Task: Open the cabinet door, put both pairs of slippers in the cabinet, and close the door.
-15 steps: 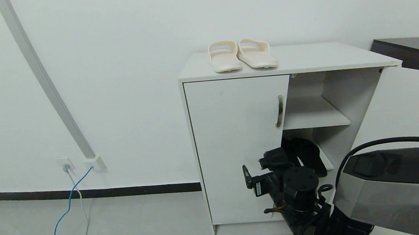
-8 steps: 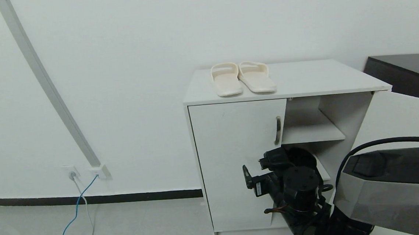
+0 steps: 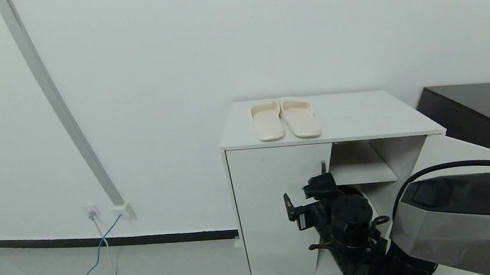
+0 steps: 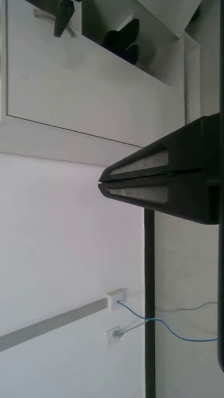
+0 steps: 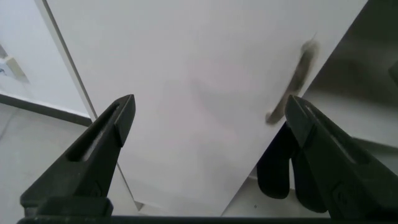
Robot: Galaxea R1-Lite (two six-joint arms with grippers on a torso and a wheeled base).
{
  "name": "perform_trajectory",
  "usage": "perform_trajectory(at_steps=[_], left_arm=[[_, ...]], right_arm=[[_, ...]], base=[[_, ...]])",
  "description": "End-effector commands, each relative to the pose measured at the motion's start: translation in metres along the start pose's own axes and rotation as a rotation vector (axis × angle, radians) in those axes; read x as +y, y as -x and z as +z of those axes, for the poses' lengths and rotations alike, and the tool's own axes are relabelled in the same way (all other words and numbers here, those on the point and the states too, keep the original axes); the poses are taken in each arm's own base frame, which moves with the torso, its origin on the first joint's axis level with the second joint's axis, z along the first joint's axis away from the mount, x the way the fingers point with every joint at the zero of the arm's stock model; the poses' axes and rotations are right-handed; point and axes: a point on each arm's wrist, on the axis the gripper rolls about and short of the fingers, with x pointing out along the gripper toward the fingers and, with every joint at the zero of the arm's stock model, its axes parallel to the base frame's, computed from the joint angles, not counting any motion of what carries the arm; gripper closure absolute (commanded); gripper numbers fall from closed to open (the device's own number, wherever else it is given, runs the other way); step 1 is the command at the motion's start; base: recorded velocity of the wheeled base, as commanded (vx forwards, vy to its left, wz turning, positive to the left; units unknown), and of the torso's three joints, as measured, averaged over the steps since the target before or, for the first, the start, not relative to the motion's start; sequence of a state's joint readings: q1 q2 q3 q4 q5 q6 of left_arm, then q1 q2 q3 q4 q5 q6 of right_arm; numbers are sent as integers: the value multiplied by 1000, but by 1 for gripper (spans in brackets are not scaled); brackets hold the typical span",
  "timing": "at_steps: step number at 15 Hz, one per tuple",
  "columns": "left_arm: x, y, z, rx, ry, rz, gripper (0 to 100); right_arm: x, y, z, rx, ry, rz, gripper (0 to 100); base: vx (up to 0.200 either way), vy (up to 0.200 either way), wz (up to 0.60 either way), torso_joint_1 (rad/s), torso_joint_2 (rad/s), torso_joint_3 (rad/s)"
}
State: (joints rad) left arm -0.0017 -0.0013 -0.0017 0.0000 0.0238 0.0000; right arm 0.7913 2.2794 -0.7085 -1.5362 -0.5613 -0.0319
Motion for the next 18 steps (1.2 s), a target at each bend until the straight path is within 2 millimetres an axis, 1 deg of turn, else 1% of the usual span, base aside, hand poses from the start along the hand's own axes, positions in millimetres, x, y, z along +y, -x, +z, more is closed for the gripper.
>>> perform_trajectory(at_steps=[1, 9, 18], left_arm=[[0, 0, 0, 1, 1, -1, 100], [0, 0, 0, 1, 0, 1, 100], [0, 0, 0, 1, 0, -1, 100]], right_arm=[[0, 0, -1, 2, 1, 0, 0], [1, 0, -1, 2, 1, 2, 0], [-1, 3, -4, 16, 12, 2, 0]], base=[[0, 0, 0, 217, -544, -320], [0, 0, 0, 253, -581, -330], [0, 0, 0, 181, -385, -217]])
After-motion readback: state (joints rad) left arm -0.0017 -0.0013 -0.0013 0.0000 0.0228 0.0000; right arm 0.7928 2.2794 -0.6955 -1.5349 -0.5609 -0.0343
